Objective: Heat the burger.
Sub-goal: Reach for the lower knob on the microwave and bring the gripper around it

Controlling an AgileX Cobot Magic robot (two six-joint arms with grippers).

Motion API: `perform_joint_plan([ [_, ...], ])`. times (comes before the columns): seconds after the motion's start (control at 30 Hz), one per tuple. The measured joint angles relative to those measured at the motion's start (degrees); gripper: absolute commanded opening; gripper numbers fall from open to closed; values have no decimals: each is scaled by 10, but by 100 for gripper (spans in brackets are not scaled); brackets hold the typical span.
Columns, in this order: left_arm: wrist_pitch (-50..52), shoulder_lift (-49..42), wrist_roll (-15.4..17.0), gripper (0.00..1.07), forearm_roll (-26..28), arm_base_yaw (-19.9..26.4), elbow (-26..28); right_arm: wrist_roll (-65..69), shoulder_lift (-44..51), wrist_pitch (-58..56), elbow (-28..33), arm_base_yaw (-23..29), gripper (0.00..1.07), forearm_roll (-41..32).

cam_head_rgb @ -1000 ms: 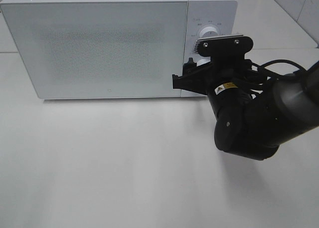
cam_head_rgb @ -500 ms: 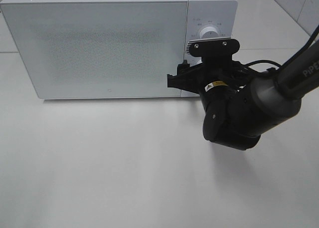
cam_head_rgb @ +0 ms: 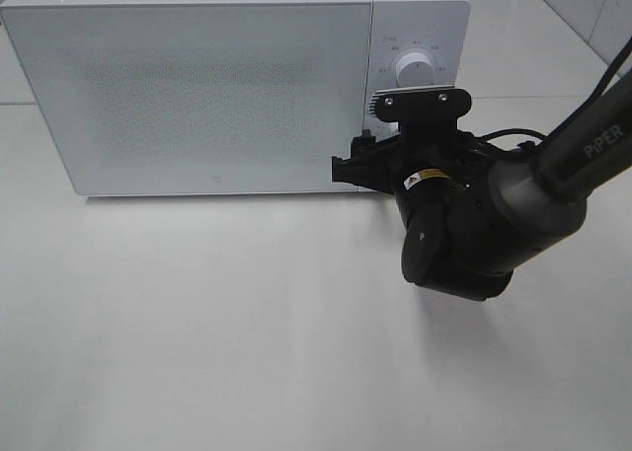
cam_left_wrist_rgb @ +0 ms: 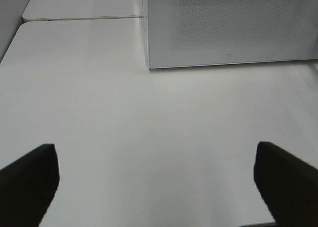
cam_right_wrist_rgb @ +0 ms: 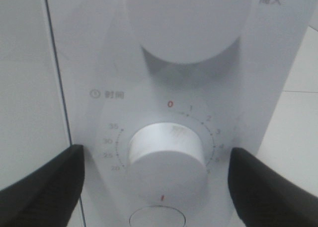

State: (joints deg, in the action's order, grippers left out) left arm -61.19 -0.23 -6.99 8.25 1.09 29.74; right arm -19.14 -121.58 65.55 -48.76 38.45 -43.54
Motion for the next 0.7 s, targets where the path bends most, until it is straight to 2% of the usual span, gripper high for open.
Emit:
perform_joint_plan([
  [0.3, 0, 0, 0, 100, 0, 0, 0, -3, 4, 5, 0, 0, 76, 0],
  [0.43, 0, 0, 0, 100, 0, 0, 0, -3, 4, 5, 0, 0, 72, 0],
  [0.5, 0, 0, 0, 100, 0, 0, 0, -3, 4, 4, 0, 0, 57, 0],
  [0.53, 0, 0, 0, 100, 0, 0, 0, -3, 4, 4, 0, 0, 57, 0],
  [0.57, 0, 0, 0, 100, 0, 0, 0, -3, 4, 4, 0, 0, 50, 0],
  [0.6, 0, 0, 0, 100, 0, 0, 0, -3, 4, 4, 0, 0, 36, 0],
  [0.63, 0, 0, 0, 100, 0, 0, 0, -3, 4, 4, 0, 0, 36, 0],
  [0.67, 0, 0, 0, 100, 0, 0, 0, -3, 4, 4, 0, 0, 28, -1],
  [0.7, 0, 0, 0, 100, 0, 0, 0, -3, 4, 5, 0, 0, 14, -3],
])
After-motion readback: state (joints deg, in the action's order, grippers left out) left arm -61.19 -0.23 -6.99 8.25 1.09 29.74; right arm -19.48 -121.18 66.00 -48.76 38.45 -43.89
